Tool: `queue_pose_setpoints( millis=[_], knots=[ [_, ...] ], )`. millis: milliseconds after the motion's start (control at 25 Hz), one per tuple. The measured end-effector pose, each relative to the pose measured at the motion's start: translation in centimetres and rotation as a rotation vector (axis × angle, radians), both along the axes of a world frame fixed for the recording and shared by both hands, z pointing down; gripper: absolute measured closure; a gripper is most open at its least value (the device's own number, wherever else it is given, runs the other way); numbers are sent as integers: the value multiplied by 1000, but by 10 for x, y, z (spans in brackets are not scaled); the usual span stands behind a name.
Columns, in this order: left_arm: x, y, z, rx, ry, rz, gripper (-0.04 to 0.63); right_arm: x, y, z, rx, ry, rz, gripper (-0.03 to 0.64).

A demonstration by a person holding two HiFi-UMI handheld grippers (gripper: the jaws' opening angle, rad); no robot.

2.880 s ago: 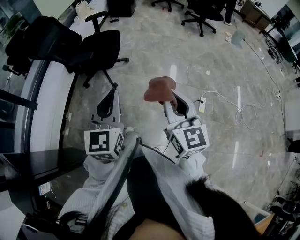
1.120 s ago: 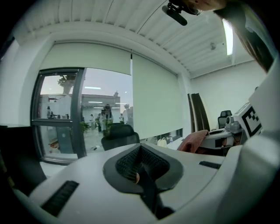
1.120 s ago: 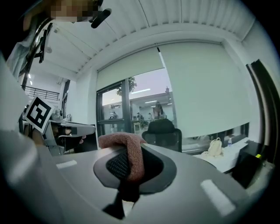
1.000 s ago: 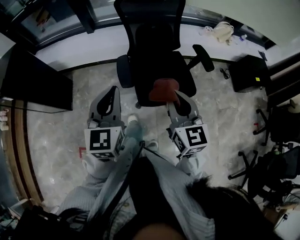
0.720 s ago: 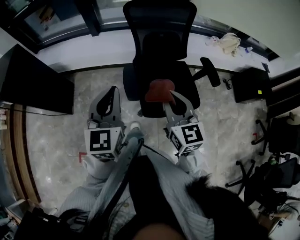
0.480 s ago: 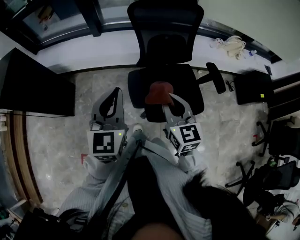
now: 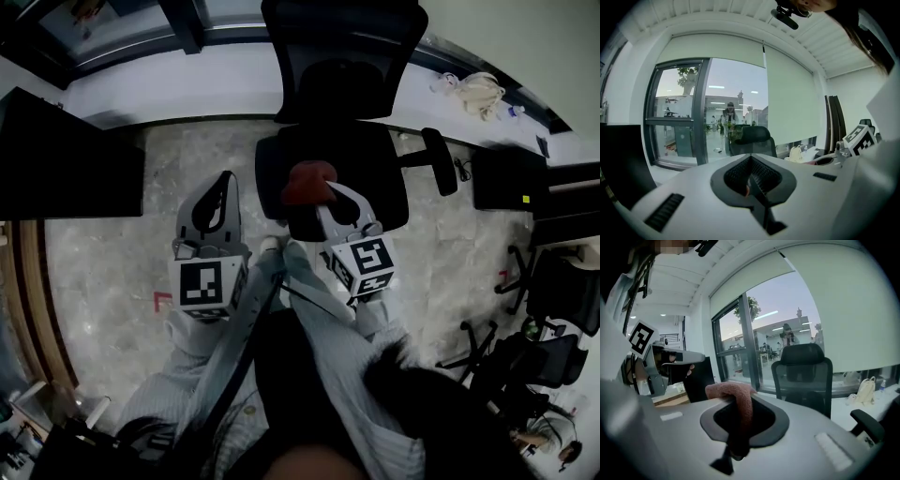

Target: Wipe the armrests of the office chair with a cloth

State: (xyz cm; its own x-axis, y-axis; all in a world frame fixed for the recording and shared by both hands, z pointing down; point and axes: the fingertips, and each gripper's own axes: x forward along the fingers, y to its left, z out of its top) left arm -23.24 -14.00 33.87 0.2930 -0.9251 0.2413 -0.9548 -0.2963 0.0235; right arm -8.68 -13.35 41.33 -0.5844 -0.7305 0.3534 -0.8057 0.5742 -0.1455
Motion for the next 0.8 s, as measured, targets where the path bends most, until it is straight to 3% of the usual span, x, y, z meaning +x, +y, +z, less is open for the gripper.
queue_pose_setpoints(
  millis=[120,320,480,600,800],
  knots=[
    [-14,-8,25,-39,18,-37,592,-20,-8,50,-73,58,-95,589],
    [-51,11,87,-168,7,-149,592,-63,20,162,-274,124,-319,589],
    [-74,15,113,-209,39,-230,592,-91,47,228,-361,292,-538,589],
    [-90,17,125,-240,44,-279,592,-98,40,238,-364,355,-581,588],
    [-107,17,138,-256,64,-325,592,-103,-18,249,-339,434,-547,589]
  ],
)
